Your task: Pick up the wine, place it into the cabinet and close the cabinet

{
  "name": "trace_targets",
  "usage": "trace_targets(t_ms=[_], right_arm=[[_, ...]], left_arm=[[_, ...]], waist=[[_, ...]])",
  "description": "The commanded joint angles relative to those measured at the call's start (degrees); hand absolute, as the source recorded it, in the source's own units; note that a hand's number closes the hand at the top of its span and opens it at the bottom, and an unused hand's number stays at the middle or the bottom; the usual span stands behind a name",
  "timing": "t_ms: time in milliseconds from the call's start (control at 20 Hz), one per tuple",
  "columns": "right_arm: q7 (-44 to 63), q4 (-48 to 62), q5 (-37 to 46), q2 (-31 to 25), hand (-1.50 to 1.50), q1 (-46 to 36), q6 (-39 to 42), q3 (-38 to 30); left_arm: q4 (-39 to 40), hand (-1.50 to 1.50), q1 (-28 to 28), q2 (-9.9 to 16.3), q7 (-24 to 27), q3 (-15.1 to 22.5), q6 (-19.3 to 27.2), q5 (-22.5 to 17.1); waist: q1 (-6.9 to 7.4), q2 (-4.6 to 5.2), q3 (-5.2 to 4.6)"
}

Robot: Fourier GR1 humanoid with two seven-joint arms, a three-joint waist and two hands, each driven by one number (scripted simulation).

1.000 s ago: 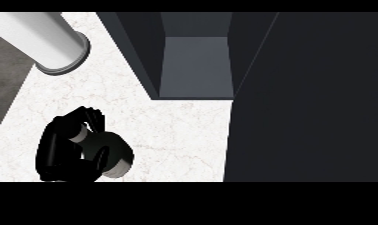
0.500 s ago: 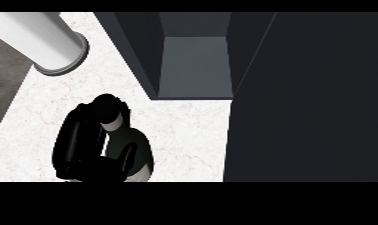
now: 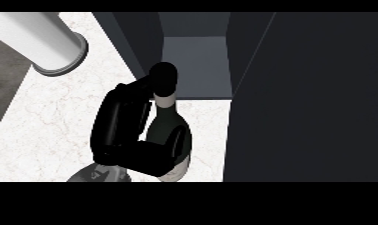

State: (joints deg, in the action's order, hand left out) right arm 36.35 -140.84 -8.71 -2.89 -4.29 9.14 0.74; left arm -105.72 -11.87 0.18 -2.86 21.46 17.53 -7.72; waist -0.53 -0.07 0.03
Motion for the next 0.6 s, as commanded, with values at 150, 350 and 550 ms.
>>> trace_targets(t_ms=[150,350,550], right_arm=[[2.1,-6.8,-3.2,0.8,-1.50,1.4,-0.6,1.1],[2.6,-6.0,-4.2,-0.3,-1.50,0.9,0.1,-0.3],[1.1,-5.0,-10.4,-1.9,-1.50,1.4,1.9,-5.8]], left_arm=[[5.2,1.50,-8.7,-0.2,-0.7,4.7,10.6,2.0],[10.0,1.50,-16.7,-0.2,-3.1,8.6,20.1,1.9],[10.5,1.50,-16.8,-0.2,-3.0,8.0,21.3,0.1]], waist=[[-0.08,-0.01,-0.02],[-0.35,0.02,-0.02],[-0.30,0.05,0.00]])
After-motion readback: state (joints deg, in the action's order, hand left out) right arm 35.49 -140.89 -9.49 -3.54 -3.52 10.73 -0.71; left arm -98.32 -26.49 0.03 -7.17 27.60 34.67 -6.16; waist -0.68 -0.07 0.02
